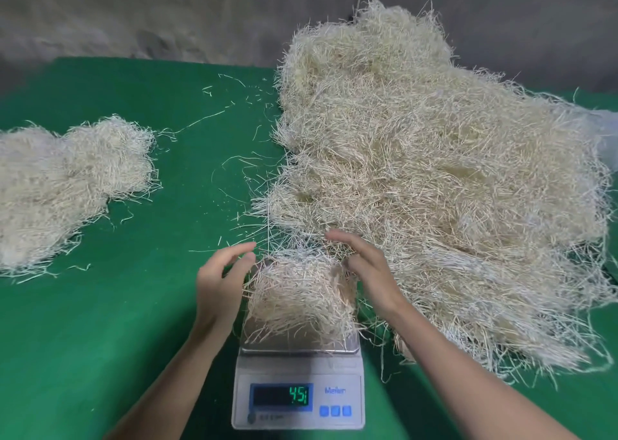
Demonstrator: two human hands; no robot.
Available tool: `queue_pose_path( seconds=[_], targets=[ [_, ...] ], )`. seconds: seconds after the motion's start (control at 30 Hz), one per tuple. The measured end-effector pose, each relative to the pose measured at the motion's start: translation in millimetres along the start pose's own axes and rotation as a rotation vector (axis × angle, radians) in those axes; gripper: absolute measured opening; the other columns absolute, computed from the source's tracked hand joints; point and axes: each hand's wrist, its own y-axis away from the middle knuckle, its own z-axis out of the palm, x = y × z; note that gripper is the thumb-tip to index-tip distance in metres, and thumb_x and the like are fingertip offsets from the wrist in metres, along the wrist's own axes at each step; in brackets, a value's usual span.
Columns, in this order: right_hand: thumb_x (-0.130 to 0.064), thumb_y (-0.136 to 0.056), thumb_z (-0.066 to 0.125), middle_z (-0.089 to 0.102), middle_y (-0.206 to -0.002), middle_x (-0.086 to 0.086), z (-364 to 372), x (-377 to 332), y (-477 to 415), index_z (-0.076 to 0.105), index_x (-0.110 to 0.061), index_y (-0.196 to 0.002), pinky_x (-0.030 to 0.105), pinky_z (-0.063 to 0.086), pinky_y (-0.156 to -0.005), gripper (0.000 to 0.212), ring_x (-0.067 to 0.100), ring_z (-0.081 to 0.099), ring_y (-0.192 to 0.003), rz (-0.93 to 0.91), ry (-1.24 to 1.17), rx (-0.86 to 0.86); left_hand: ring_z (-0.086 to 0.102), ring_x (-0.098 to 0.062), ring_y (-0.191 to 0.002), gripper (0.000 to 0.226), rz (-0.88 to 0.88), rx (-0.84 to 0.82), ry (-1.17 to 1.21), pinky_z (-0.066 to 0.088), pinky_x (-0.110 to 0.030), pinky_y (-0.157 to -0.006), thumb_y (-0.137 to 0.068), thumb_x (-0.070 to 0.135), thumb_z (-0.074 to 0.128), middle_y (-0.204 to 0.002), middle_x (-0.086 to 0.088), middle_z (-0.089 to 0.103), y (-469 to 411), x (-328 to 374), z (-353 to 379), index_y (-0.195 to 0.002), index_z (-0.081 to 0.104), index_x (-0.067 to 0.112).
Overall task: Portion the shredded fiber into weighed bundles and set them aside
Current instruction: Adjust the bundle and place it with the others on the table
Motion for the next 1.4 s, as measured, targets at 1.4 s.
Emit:
queue_pose_path(
  seconds=[1.4],
  targets=[
    [-0.019,-0.096,0.049,0.064,-0.105,-0.019,-45,-30,-19,0.063,-0.030,-0.103,0.010,0.046,-0.086,0.019,-0.010,0.058,-0.098,-0.086,0.072,0.242,0.063,0.004,-0.090,0.026,-0.037,0.038,0.050,0.044,-0.014,-0.080,-0.088,0.009,0.060,-0.089,0.017,0.069,-15,12,1,-0.084,0.068,0.033]
  ],
)
